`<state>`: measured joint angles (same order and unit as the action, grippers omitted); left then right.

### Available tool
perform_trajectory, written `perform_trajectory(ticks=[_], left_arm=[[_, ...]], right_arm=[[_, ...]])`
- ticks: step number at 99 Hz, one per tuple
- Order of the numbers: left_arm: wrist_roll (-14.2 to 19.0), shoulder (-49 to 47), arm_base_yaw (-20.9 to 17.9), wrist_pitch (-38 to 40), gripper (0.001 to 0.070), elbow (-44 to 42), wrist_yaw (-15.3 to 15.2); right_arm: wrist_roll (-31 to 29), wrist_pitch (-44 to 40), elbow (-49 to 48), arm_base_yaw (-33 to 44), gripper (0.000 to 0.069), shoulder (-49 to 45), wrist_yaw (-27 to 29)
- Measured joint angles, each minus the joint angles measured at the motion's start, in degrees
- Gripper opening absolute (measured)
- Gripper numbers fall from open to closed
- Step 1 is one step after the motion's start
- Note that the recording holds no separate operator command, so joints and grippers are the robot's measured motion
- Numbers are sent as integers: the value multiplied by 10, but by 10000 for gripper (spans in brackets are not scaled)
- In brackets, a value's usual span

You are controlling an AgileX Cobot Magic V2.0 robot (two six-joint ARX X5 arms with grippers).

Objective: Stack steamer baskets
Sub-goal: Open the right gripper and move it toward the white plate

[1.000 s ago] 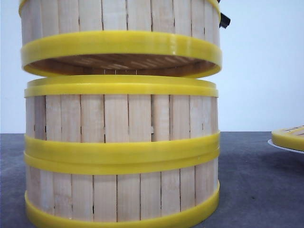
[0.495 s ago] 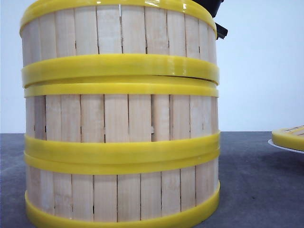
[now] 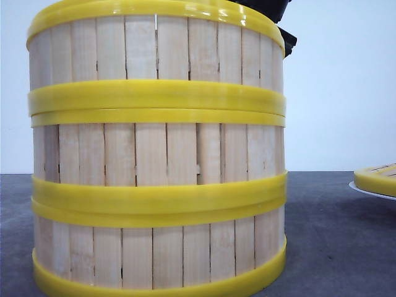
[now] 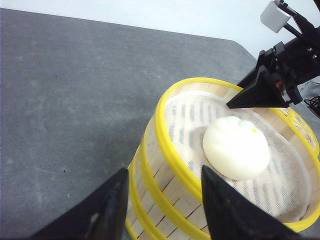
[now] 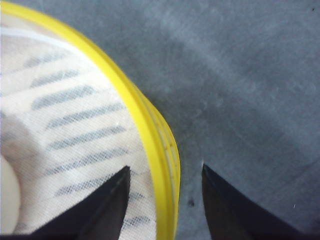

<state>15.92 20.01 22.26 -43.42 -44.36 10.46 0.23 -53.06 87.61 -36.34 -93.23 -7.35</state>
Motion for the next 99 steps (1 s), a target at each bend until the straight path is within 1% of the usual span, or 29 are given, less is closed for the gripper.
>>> perform_trajectory(ticks=[10, 30, 42, 48, 54, 72, 80, 88, 99], left_arm=[[0, 0, 0, 0, 269, 0, 0], [0, 0, 0, 1, 269, 0, 0], [-3, 0, 0, 1, 269, 0, 0], [-3, 0, 0, 1, 269, 0, 0], [-3, 0, 0, 1, 269, 0, 0], [-9, 0, 0, 1, 269, 0, 0], [-11, 0, 0, 1, 269, 0, 0], [-13, 0, 0, 1, 269, 0, 0], [-14, 0, 0, 1, 269, 0, 0]], right_arm=[[0, 5, 0, 9, 279, 31, 1], [-3, 22, 0, 43, 279, 131, 19], [-5, 19, 0, 67, 279, 179, 52], [-7, 6, 1, 83, 279, 197, 75], [-7, -12, 1, 102, 280, 210, 86], [-7, -71, 2, 202, 280, 203, 87], [-7, -73, -6, 249, 280, 188, 83], [-7, -74, -28, 291, 280, 179, 63], [-7, -71, -68, 331, 280, 169, 45]])
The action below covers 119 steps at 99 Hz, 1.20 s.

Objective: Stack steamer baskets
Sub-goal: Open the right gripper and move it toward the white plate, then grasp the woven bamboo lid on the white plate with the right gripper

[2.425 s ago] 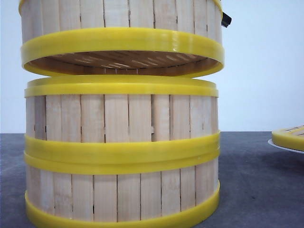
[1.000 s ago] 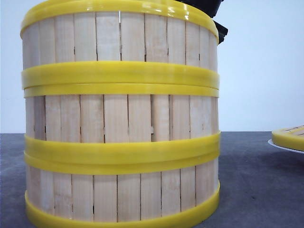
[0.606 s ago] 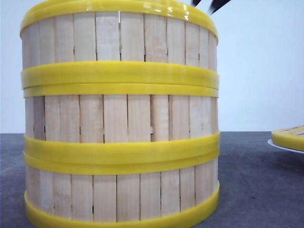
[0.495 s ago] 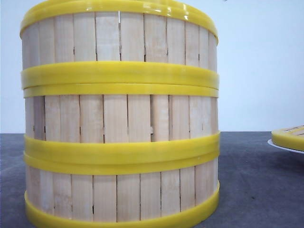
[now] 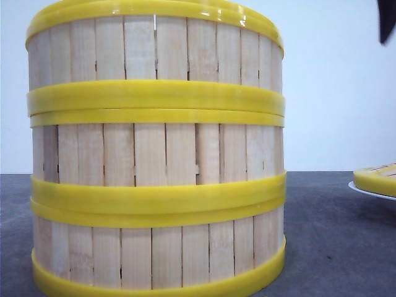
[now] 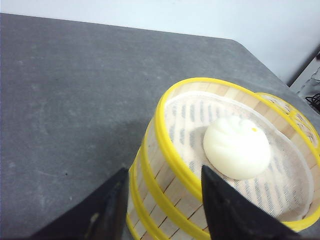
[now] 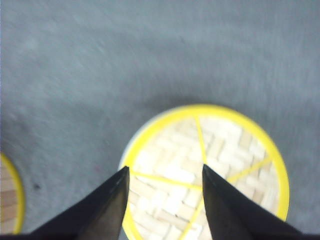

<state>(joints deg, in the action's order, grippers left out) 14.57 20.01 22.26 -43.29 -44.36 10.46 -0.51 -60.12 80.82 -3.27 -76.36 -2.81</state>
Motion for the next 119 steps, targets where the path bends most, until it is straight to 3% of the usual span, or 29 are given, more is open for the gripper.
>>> perform_trajectory(ticks=[44, 119], left_arm=[[-10, 0, 0, 0, 269, 0, 0], [-15, 0, 0, 0, 269, 0, 0]], right_arm=[[-22, 116, -213, 56, 280, -2, 8], [-40, 169, -226, 78, 277, -51, 11]])
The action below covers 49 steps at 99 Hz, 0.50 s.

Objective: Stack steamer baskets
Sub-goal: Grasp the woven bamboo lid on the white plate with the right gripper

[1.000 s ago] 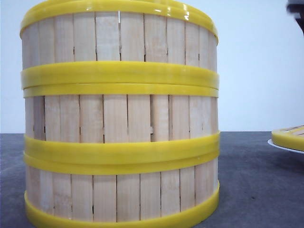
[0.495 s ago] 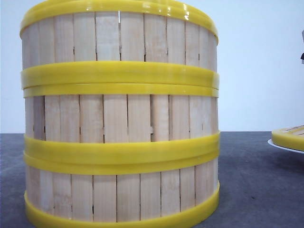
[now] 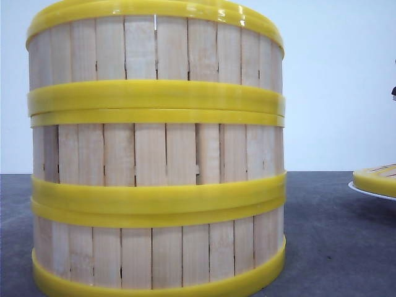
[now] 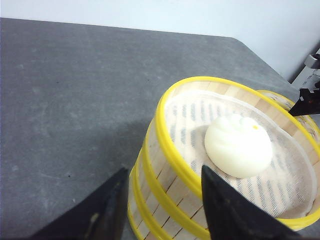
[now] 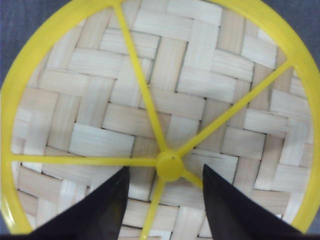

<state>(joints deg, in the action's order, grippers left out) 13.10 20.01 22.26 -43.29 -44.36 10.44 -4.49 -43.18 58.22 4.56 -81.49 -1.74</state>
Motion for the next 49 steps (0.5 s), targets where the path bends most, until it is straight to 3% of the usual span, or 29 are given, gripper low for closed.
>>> perform_trajectory(ticks=[35, 49], left_arm=[[0, 0, 0, -3, 269, 0, 0], [0, 0, 0, -3, 269, 0, 0]], right_arm=[[-3, 19, 0, 0, 241, -5, -2], [-2, 24, 0, 0, 157, -5, -1]])
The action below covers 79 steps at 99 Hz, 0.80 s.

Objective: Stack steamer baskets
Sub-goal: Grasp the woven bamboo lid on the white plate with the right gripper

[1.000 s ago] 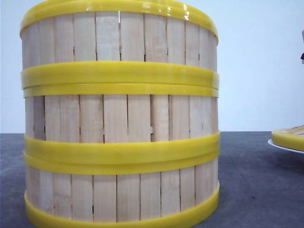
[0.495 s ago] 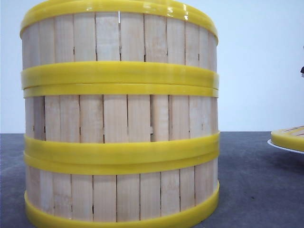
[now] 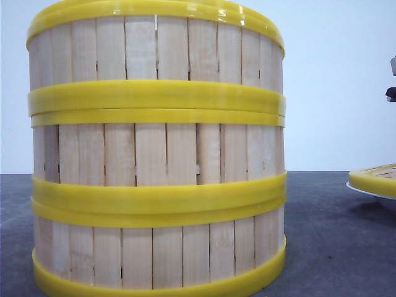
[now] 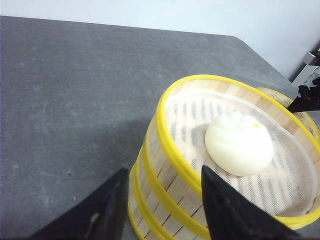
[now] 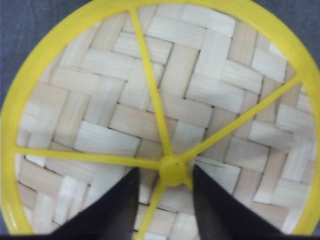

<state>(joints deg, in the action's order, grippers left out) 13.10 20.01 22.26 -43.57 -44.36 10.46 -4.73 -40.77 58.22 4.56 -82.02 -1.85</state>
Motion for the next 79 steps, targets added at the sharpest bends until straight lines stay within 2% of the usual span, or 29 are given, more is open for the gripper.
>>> perform_trajectory(ticks=[27, 79], left_arm=[[0, 0, 0, 0, 269, 0, 0], [0, 0, 0, -2, 269, 0, 0]], right_arm=[[0, 26, 0, 0, 72, -3, -1], [0, 47, 0, 0, 56, -10, 0]])
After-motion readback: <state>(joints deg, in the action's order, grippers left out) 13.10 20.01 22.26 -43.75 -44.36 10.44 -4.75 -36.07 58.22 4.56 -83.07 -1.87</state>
